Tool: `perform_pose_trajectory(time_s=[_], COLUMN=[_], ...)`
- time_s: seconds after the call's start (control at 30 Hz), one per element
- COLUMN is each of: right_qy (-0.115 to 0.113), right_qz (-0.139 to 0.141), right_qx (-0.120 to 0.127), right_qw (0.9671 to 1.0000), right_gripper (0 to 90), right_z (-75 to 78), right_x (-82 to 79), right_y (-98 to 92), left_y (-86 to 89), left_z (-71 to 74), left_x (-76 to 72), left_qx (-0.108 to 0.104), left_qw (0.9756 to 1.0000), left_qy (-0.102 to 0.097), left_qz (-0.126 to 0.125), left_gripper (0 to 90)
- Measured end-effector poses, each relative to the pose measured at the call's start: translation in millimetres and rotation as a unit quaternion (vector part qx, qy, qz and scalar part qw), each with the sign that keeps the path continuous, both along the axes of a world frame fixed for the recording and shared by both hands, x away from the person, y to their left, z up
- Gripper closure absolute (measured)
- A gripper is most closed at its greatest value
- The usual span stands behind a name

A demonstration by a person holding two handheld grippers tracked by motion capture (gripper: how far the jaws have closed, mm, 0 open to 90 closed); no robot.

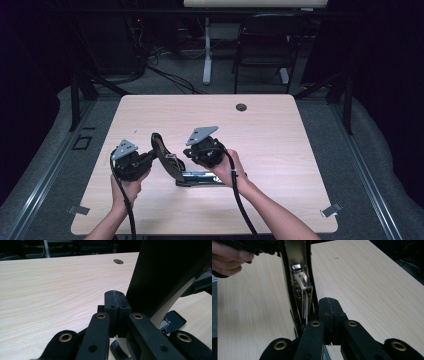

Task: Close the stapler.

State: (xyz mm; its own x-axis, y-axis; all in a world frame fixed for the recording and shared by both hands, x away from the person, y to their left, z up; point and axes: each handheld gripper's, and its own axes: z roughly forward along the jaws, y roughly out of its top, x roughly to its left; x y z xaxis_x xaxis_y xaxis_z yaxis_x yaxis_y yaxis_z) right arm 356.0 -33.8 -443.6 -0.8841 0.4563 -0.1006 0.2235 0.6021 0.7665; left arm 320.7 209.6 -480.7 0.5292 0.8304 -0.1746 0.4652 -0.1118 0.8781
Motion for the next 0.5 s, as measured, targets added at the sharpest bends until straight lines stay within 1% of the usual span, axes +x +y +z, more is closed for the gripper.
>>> perform_pose_trajectory(time_s=[0.1,0.13,0.27,0.33,0.4,0.43,0.47,0.5], right_qy=[-0.005,-0.006,-0.011,-0.012,-0.015,-0.017,-0.020,-0.023], right_qz=[0.009,0.011,0.016,0.017,0.019,0.021,0.022,0.021], right_qx=[0.002,-0.002,0.001,0.004,0.005,0.006,0.006,0.011], right_qw=[0.9999,0.9999,0.9998,0.9998,0.9997,0.9996,0.9995,0.9995], right_gripper=[90.0,90.0,90.0,90.0,90.0,90.0,90.0,90.0], right_z=[2.6,3.7,7.3,9.1,11.1,12.2,13.4,14.3], right_x=[-2.6,-2.9,-3.8,-4.1,-4.9,-5.6,-6.1,-7.2], right_y=[6.7,7.6,12.3,13.6,15.1,15.7,16.2,16.8], left_y=[-1.0,-1.6,-4.2,-6.2,-8.1,-9.9,-10.9,-12.6], left_z=[-0.5,-0.8,-1.9,-3.2,-3.1,-3.6,-3.4,-4.0], left_x=[-0.1,-0.3,-0.9,-1.1,-1.1,-0.7,-0.5,-0.2], left_qx=[0.002,0.003,0.006,0.004,0.007,0.006,0.009,0.010], left_qw=[1.0000,1.0000,1.0000,1.0000,1.0000,1.0000,0.9999,0.9999], left_qy=[-0.001,-0.001,0.001,-0.003,-0.001,-0.004,-0.001,-0.003], left_qz=[-0.002,-0.001,-0.001,-0.002,-0.005,-0.005,-0.009,-0.011], left_gripper=[90.0,90.0,90.0,90.0,90.0,90.0,90.0,90.0])
